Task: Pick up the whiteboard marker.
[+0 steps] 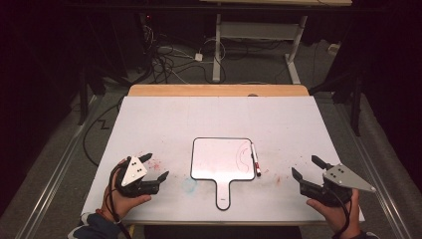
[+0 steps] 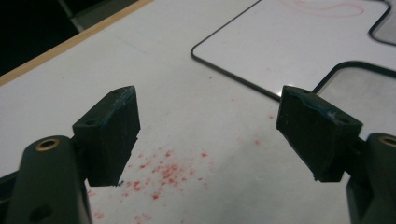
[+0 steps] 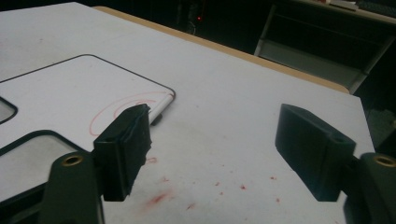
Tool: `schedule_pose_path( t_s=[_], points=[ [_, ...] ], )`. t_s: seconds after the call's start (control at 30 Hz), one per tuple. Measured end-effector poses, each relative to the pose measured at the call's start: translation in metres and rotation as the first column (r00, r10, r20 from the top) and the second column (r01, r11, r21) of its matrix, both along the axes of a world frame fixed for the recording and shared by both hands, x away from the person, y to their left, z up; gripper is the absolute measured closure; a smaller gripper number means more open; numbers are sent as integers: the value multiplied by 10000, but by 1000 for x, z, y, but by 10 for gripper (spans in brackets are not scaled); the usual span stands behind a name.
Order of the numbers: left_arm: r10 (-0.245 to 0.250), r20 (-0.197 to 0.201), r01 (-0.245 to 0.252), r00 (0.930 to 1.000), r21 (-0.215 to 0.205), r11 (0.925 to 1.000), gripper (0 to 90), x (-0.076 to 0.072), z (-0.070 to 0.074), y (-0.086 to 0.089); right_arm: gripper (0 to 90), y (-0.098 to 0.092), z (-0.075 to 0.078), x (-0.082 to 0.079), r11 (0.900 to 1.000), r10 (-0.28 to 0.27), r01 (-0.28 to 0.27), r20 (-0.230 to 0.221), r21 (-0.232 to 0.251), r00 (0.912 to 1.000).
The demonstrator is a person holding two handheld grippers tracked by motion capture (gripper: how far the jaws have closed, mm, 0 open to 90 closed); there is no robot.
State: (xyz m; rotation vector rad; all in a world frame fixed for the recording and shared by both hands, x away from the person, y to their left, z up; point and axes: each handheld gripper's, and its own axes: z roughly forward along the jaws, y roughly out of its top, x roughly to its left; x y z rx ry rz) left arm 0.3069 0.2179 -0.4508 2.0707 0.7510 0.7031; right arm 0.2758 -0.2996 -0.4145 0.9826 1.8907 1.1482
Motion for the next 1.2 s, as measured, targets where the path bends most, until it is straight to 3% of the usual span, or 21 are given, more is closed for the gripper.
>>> schedule_pose_path(
  t_s=[0.17, 0.43, 0.63, 0.7, 0.8, 0.97, 1.2],
  points=[
    [64, -270, -68, 9996, -141, 9999, 204, 3, -4, -1, 238, 0, -3, -3, 9998, -26, 26, -6, -189, 10000],
    [-95, -109, 95, 9999, 26, 10000, 208, 1, -4, -3, 243, 3, -5, 1, 9997, 122, -128, -291, -200, 9995],
    [-224, -257, 227, 9994, 117, 9997, 207, -1, -6, -8, 284, 10, -8, 5, 9986, 320, -358, -965, -379, 9948],
    [-260, -283, 265, 9993, 175, 9995, 208, -1, -6, -9, 297, 15, -10, 8, 9974, 413, -485, -1300, -527, 9907],
    [-317, -324, 325, 9990, 234, 9992, 208, 0, -7, -11, 320, 18, -13, 13, 9974, 539, -614, -1795, -365, 9823],
    [-410, -397, 424, 9984, 349, 9985, 208, 0, -9, -13, 356, 31, -16, 24, 9955, 707, -836, -2338, -454, 9697],
    [-444, -350, 460, 9984, 453, 9979, 208, 1, -9, -13, 412, 48, -16, 48, 9932, 837, -1074, -3668, -446, 9265]
  ],
)
